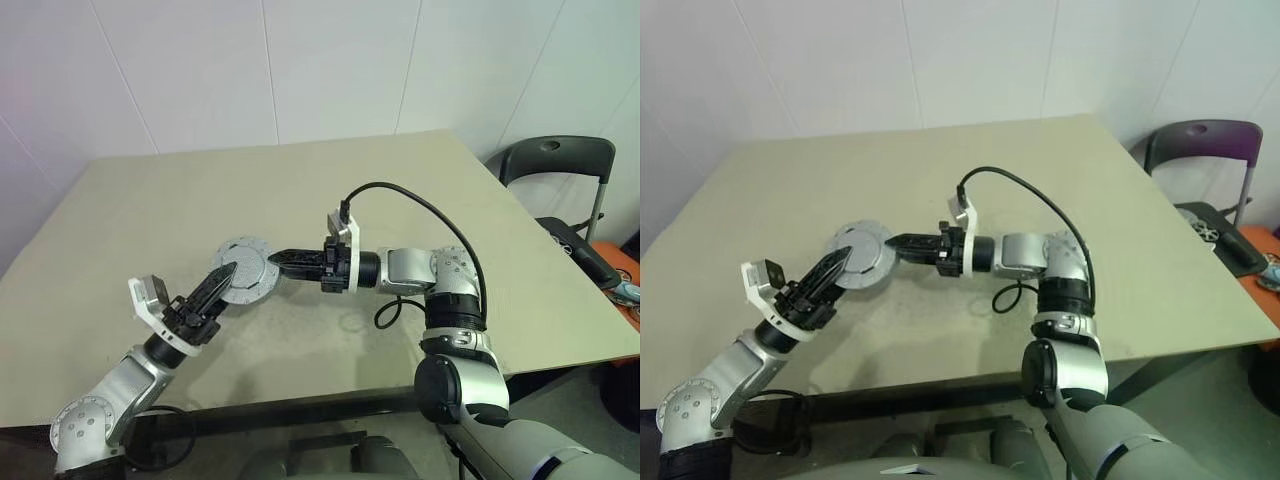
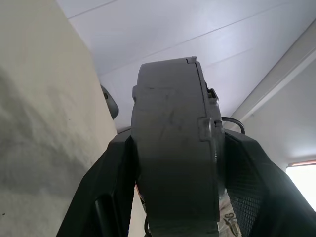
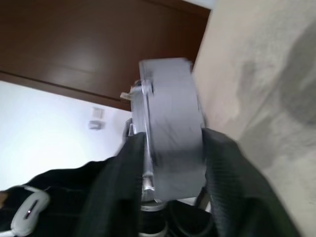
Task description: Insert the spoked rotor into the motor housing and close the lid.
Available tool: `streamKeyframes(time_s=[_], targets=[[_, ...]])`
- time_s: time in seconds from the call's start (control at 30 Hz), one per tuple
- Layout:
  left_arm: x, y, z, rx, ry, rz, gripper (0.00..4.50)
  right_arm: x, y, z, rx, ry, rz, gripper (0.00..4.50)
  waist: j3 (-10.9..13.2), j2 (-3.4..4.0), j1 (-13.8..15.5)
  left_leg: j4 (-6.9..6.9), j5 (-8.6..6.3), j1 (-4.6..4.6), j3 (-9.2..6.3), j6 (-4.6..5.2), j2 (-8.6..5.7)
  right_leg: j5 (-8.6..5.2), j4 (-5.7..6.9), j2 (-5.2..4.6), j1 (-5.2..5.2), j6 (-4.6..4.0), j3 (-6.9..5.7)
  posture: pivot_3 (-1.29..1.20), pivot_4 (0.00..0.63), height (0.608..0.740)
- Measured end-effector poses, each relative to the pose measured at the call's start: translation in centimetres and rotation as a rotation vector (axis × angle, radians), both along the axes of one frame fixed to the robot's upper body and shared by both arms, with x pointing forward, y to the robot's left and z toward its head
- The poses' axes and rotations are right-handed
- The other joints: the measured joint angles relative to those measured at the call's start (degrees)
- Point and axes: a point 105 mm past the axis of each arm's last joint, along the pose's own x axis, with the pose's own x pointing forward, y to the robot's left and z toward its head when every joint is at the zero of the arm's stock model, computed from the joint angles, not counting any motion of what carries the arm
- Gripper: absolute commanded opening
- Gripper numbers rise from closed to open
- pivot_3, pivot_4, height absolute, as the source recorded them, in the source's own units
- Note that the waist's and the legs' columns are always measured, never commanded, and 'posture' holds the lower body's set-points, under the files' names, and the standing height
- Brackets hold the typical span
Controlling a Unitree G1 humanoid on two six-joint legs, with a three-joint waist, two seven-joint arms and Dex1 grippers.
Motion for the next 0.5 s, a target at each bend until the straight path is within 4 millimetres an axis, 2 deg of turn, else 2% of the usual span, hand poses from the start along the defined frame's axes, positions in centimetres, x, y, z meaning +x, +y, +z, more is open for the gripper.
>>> streamKeyframes(time_s=[0.17, 0.33, 0.5], targets=[[-0.1, 0.3, -0.3, 0.009, 0.017, 0.019, 2.12, -0.2, -0.2, 0.2, 0.011, -0.010, 0.019, 4.44, 0.0, 0.01, -0.1, -0.01, 0.00, -0.01, 0.00, 0.00, 0.00, 0.00, -0.02, 0.00, 0.00, 0.00, 0.00, 0.00, 0.000, 0.740], [0.0, 1.0, -0.4, 0.014, 0.027, 0.070, 2.12, -0.2, -0.5, 0.2, -0.005, -0.019, 0.021, 4.50, 0.0, 0.00, 0.0, -0.01, 0.00, -0.02, 0.00, 0.00, 0.00, -0.01, -0.03, -0.01, -0.01, -0.01, 0.00, 0.00, 0.000, 0.740], [0.5, 3.2, 0.0, 0.019, 0.033, 0.234, 2.12, 0.4, -2.4, -0.4, -0.227, -0.175, -0.004, 4.50, 0.0, 0.00, 0.4, -0.01, 0.00, -0.07, 0.01, 0.00, -0.01, -0.01, -0.14, -0.05, -0.01, 0.00, 0.00, 0.00, 0.000, 0.740]])
